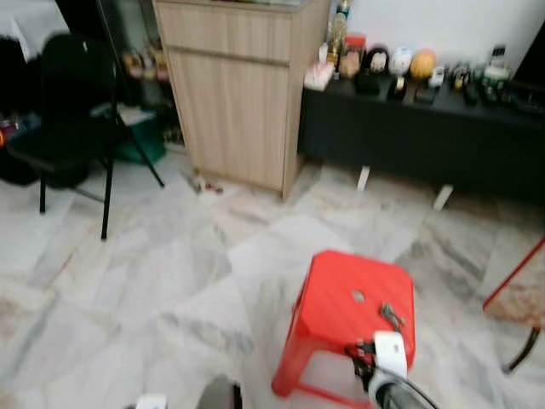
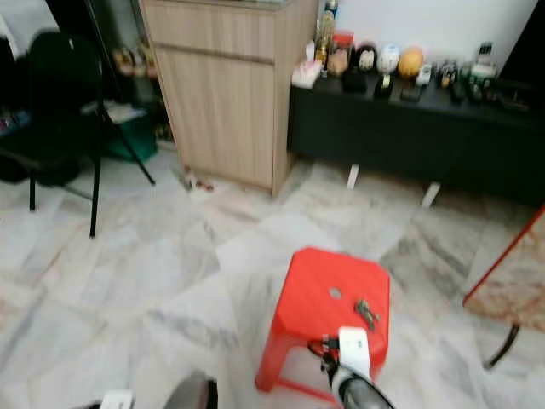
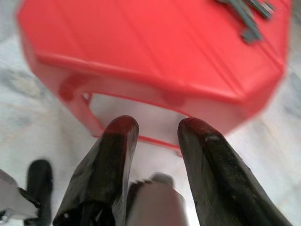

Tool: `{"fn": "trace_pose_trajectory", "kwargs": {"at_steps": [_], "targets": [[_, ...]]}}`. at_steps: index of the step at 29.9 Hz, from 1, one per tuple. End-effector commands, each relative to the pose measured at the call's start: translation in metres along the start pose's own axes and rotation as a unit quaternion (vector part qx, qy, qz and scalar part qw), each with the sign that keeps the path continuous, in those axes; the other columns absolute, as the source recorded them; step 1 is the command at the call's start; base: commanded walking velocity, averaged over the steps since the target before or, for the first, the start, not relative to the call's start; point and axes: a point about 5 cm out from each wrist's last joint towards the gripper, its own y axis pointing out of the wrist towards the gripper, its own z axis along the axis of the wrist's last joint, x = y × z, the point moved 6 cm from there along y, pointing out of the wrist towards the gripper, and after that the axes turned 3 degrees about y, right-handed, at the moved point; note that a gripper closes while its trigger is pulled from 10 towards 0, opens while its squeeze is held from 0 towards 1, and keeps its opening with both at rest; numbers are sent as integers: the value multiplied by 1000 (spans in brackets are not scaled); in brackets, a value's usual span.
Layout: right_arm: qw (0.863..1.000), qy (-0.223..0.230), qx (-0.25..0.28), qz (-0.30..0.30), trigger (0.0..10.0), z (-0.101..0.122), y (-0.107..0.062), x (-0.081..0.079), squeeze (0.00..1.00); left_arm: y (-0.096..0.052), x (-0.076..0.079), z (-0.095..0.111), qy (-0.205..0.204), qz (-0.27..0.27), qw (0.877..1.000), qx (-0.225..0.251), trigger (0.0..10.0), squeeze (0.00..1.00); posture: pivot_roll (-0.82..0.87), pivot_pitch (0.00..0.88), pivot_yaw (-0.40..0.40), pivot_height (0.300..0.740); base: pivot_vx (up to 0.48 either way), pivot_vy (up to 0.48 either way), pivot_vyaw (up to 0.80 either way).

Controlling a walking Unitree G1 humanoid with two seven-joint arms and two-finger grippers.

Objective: Hang keys on a hook

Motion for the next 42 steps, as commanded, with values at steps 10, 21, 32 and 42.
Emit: {"fn": "trace_pose_trajectory", "kwargs": {"at_steps": [10,21,32,42], "targets": [[1000,-13,2,7,10000,2,1,-5,0,4,23,10,3,-14,1000,3,10000,0,86,13,-65,650,291,0,214],[1000,-9,-3,11,10000,-1,1,-8,0,2,-2,8,14,0,1000,2,10000,0,89,0,-60,650,266,0,131],[1000,1,1,0,10000,-1,0,-4,0,0,-10,7,9,-3,1000,1,10000,0,90,5,-59,650,0,0,0],[999,36,7,-31,10000,1,-1,8,0,-4,-18,-7,12,0,1000,-7,10000,0,89,22,-64,650,0,0,0]]}}
